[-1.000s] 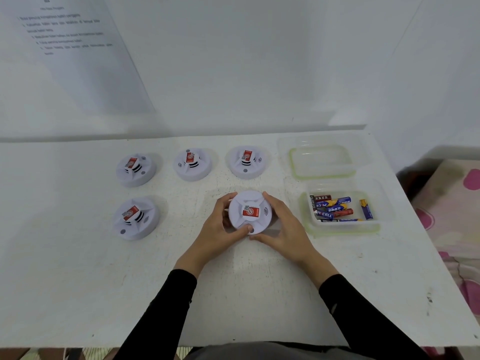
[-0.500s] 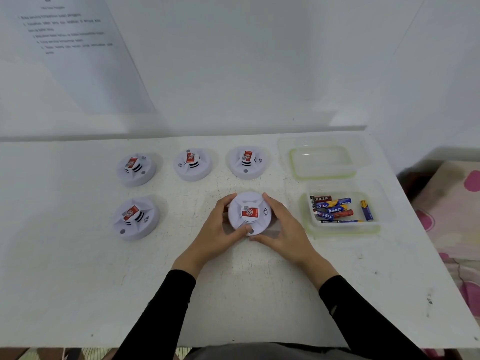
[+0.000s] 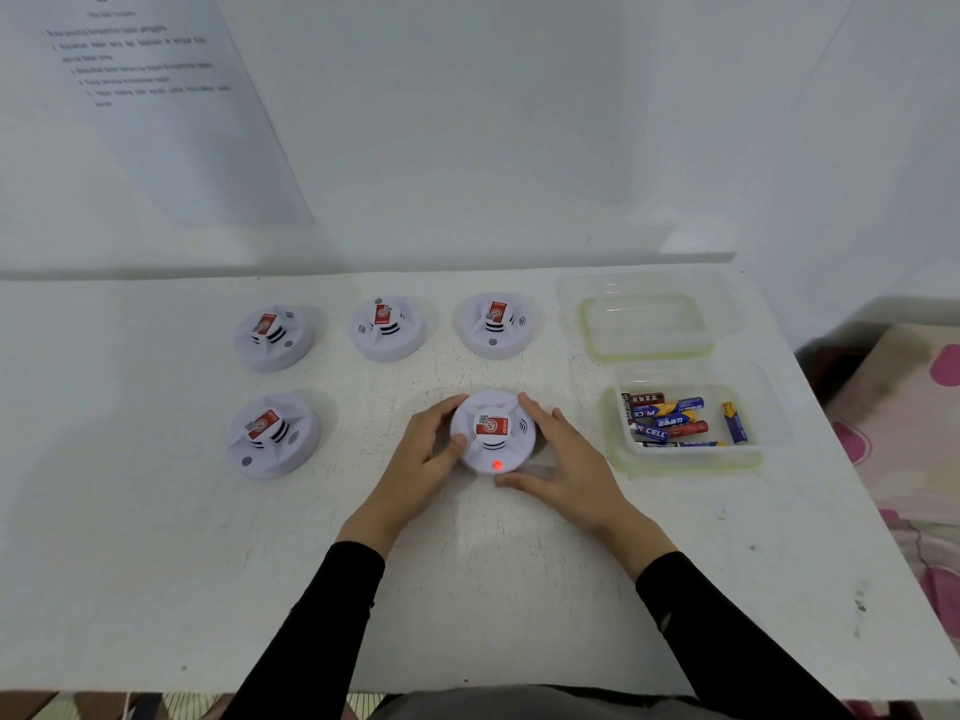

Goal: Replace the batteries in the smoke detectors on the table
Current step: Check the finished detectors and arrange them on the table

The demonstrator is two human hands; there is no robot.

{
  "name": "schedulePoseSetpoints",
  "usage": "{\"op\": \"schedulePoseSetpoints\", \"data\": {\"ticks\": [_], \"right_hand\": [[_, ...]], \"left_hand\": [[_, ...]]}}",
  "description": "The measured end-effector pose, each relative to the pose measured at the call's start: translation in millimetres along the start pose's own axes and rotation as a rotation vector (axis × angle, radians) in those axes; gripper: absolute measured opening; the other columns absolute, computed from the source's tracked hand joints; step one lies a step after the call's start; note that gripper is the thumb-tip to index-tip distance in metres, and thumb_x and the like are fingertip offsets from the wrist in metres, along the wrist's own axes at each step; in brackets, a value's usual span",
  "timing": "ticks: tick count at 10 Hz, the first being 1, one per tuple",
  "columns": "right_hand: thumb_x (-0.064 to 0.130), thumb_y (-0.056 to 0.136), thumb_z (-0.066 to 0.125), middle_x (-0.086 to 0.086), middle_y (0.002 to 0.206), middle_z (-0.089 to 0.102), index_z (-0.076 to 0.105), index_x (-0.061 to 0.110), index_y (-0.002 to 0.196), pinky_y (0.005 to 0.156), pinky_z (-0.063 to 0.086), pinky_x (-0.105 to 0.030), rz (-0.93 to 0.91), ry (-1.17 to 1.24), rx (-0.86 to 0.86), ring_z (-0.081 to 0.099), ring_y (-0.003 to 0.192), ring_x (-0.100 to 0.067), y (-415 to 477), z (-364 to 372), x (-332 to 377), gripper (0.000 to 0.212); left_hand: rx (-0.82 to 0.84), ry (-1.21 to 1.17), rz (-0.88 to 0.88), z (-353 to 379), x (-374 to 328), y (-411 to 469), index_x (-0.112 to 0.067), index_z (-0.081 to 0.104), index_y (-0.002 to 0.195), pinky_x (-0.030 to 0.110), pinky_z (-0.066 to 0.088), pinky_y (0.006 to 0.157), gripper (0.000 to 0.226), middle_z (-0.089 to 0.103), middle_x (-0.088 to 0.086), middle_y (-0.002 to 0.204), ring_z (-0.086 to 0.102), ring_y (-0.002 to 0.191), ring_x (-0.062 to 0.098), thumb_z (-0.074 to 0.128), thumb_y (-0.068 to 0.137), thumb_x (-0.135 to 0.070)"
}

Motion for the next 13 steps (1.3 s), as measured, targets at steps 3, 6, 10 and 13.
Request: {"op": "schedulePoseSetpoints", "data": {"ticks": [3,6,10,13], "right_hand": [[0.05,0.076,0.076,0.027,0.145,0.026,0.025,0.023,0.151,0.103,-0.003,0.004,-0.03,-0.048,-0.007,0.004,0.113,0.041,4,4,4,0.094],[0.057,0.074,0.073,0.009,0.157,0.025,0.019,0.028,0.151,0.115,-0.004,-0.012,-0.039,-0.051,0.05,0.013,0.143,0.003,18,41,22,0.098],[0.036,0.089,0.066,0.006,0.156,0.031,0.042,0.018,0.143,0.121,0.011,-0.028,-0.197,0.081,-0.278,0.022,0.146,-0.007,8,49,110,0.062],[-0.003,0.095,0.036,0.004,0.141,0.045,0.05,0.008,0.136,0.113,0.029,-0.019,-0.077,0.189,-0.223,0.04,0.135,-0.01,46,150,158,0.045]], "left_hand": [[-0.032,0.032,0.075,-4,-22,-1,-0.046,0.046,0.119,0.003,0.04,0.088,0.04,0.054,-0.026,0.119,0.049,0.111,-0.019,0.049,0.101,-0.01],[-0.022,0.049,0.082,-41,-1,-11,-0.025,0.054,0.133,0.035,0.049,0.103,0.036,0.063,-0.008,0.126,0.056,0.12,0.008,0.054,0.097,-0.02],[-0.234,0.01,0.32,-126,-13,-47,-0.017,0.056,0.128,0.023,0.045,0.102,0.046,0.057,-0.002,0.133,0.053,0.127,0.017,0.048,0.092,0.01],[-0.509,-0.059,0.026,-238,59,-76,-0.032,0.059,0.104,0.01,0.041,0.076,0.04,0.059,-0.007,0.112,0.056,0.097,0.002,0.046,0.094,0.005]]}}
Point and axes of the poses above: each hand's wrist, its own y-axis towards the middle knuckle, its own z-axis out of the palm, x = y × z, the point moved 10 cm from there along y, towards the middle knuckle
